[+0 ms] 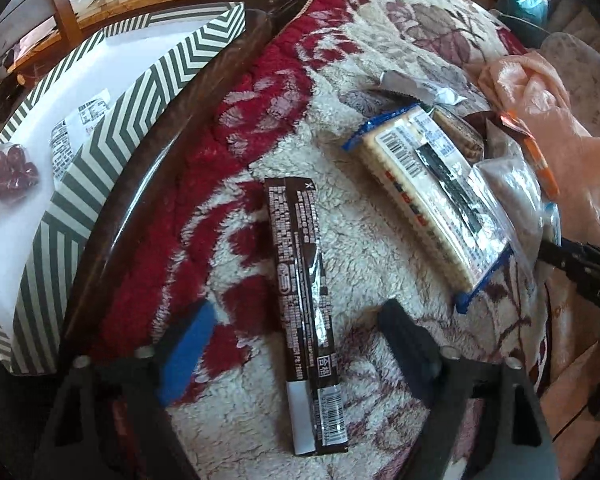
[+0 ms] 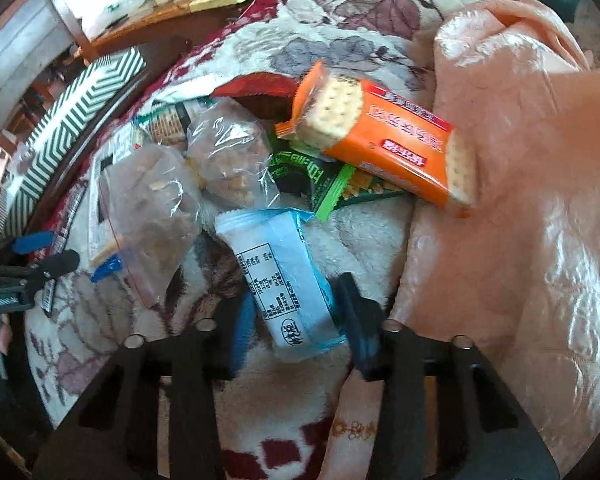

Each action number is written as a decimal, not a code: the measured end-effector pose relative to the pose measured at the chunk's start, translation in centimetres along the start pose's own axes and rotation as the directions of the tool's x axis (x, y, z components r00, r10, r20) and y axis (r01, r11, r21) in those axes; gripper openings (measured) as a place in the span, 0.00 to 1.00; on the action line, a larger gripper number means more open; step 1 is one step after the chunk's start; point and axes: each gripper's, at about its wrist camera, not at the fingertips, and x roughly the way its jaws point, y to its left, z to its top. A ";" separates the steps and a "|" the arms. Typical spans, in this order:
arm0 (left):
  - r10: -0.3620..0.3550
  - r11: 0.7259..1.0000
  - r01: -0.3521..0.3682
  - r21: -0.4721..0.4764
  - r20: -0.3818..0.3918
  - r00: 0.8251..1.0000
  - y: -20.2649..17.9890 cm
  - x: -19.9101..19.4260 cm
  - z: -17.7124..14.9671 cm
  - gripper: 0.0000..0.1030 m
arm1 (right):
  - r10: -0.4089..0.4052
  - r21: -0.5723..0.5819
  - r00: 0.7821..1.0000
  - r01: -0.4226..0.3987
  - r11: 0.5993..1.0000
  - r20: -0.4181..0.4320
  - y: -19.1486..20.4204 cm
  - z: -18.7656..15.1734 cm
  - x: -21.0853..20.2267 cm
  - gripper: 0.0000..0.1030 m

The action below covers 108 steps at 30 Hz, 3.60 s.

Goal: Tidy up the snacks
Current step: 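Grasp the brown chocolate bar with the left tool while the right grasps a blue-white packet, then carry the brown bar and blue-white packet over the striped tray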

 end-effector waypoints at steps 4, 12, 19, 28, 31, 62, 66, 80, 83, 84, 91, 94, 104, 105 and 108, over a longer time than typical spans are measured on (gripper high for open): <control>-0.004 1.000 0.003 0.008 0.016 1.000 0.6 -0.7 -0.1 0.50 | 0.004 0.005 1.000 -0.004 1.000 -0.002 0.1 -0.5 -0.3 0.30; -0.029 1.000 0.029 0.004 0.021 0.999 2.1 -1.7 -0.2 0.22 | 0.016 0.021 0.996 -0.018 1.000 0.088 1.6 -1.6 -3.5 0.29; -0.056 0.998 0.054 0.032 0.065 0.996 1.1 -3.3 0.2 0.22 | 0.091 0.005 0.987 -0.092 0.996 0.132 3.4 -2.1 -6.0 0.29; -0.028 0.999 0.024 0.034 0.116 0.993 1.7 -5.4 1.0 0.22 | 0.152 -0.100 0.982 -0.141 0.985 0.109 8.9 -0.8 -5.4 0.29; -0.014 1.000 0.011 0.025 0.129 0.992 2.3 -5.9 1.3 0.22 | 0.162 -0.126 0.982 -0.149 0.981 0.101 10.3 -0.2 -5.0 0.29; 0.033 0.997 -0.018 -0.077 0.200 0.979 7.7 -8.0 3.0 0.22 | 0.197 -0.256 0.980 -0.184 0.949 0.025 19.7 4.1 -1.9 0.29; 0.036 0.995 -0.017 -0.094 0.202 0.979 8.5 -8.1 3.2 0.22 | 0.200 -0.274 0.980 -0.188 0.943 0.016 20.6 4.6 -1.7 0.29; 0.074 0.981 -0.033 -0.192 0.210 0.975 13.1 -8.6 3.3 0.22 | 0.226 -0.348 0.974 -0.212 0.913 0.000 25.3 7.6 -0.9 0.29; 0.084 0.976 -0.039 -0.213 0.206 0.975 14.0 -8.5 3.3 0.22 | 0.232 -0.357 0.973 -0.221 0.908 -0.011 26.2 8.1 -0.4 0.29; 0.087 0.975 -0.041 -0.219 0.203 0.975 14.3 -8.4 3.4 0.22 | 0.234 -0.359 0.972 -0.224 0.906 -0.015 26.4 8.3 -0.2 0.29; 0.114 0.961 -0.061 -0.270 0.187 0.976 16.7 -7.7 3.8 0.22 | 0.262 -0.377 0.965 -0.251 0.892 -0.024 28.8 10.4 0.7 0.29; 0.125 0.956 -0.069 -0.287 0.180 0.976 17.6 -7.4 4.0 0.22 | 0.271 -0.388 0.962 -0.261 0.884 -0.031 30.0 11.5 1.1 0.29; 0.136 0.945 -0.077 -0.319 0.166 0.977 18.7 -6.1 4.7 0.23 | 0.265 -0.413 0.961 -0.273 0.869 -0.078 33.9 14.7 4.6 0.29; 0.136 0.943 -0.077 -0.325 0.164 0.977 18.9 -6.0 4.7 0.23 | 0.261 -0.411 0.962 -0.273 0.870 -0.085 34.0 14.8 5.0 0.29; 0.140 0.938 -0.079 -0.339 0.162 0.977 19.2 -5.8 4.7 0.23 | 0.246 -0.403 0.964 -0.267 0.875 -0.106 34.4 15.2 6.5 0.29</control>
